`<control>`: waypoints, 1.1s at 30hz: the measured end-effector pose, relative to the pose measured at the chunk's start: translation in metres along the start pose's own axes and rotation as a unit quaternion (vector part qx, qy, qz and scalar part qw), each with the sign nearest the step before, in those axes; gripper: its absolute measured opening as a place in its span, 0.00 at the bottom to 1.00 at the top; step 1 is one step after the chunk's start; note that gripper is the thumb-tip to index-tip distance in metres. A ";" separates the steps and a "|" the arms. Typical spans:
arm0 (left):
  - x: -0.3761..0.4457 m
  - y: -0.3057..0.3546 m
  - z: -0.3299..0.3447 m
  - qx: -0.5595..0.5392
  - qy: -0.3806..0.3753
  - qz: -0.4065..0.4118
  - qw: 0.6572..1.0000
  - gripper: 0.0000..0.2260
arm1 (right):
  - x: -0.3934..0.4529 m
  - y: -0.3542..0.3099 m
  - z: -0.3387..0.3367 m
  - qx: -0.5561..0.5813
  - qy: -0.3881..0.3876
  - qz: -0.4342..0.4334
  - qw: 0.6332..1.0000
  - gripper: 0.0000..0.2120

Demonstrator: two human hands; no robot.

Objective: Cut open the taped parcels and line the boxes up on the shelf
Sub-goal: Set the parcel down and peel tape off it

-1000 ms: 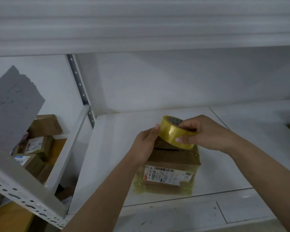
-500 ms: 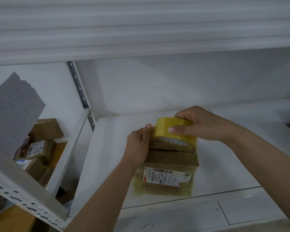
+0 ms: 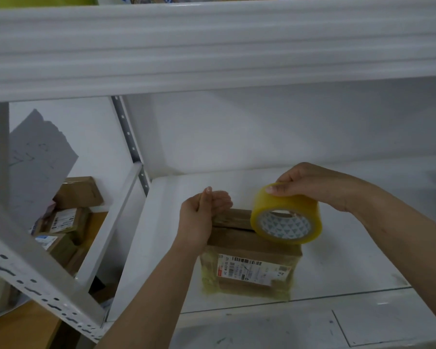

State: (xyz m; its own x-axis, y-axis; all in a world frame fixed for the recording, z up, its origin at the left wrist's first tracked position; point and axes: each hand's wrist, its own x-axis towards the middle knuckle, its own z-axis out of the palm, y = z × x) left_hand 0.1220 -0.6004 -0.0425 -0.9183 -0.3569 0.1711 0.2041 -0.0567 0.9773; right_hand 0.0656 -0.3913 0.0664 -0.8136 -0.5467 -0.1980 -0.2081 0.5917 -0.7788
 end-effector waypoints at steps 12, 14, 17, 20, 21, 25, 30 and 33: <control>-0.002 -0.001 -0.003 -0.002 0.017 0.016 1.000 0.18 | -0.006 0.002 -0.005 -0.025 -0.015 -0.001 1.000 0.14; -0.002 -0.001 -0.007 0.074 0.034 0.042 0.996 0.17 | -0.002 -0.002 -0.001 -0.055 0.001 0.011 0.998 0.18; -0.003 -0.003 -0.024 0.175 0.068 0.052 0.981 0.17 | 0.002 -0.008 0.005 -0.083 0.001 0.005 0.997 0.28; -0.007 -0.007 -0.044 0.126 0.078 -0.012 0.989 0.17 | 0.007 -0.013 0.014 -0.111 -0.005 0.002 0.994 0.37; -0.008 -0.009 -0.047 0.105 0.072 -0.030 0.991 0.17 | 0.010 -0.014 0.017 -0.120 -0.001 -0.002 0.993 0.37; -0.016 -0.016 -0.052 0.034 0.064 -0.085 0.994 0.17 | 0.015 -0.013 0.027 -0.116 0.035 -0.023 0.992 0.38; -0.024 -0.026 -0.055 -0.002 0.058 -0.119 0.991 0.16 | 0.017 -0.011 0.039 -0.092 0.084 -0.052 0.991 0.31; -0.026 -0.033 -0.055 0.005 0.055 -0.134 0.989 0.15 | 0.019 -0.011 0.042 -0.087 0.099 -0.048 0.990 0.27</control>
State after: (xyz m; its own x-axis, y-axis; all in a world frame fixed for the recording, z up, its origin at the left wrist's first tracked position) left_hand 0.1577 -0.6401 -0.0861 -0.8964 -0.4297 -0.1086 -0.0461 -0.1532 0.9871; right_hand 0.0751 -0.4334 0.0463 -0.8719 -0.4897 0.0057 -0.3668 0.6453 -0.6701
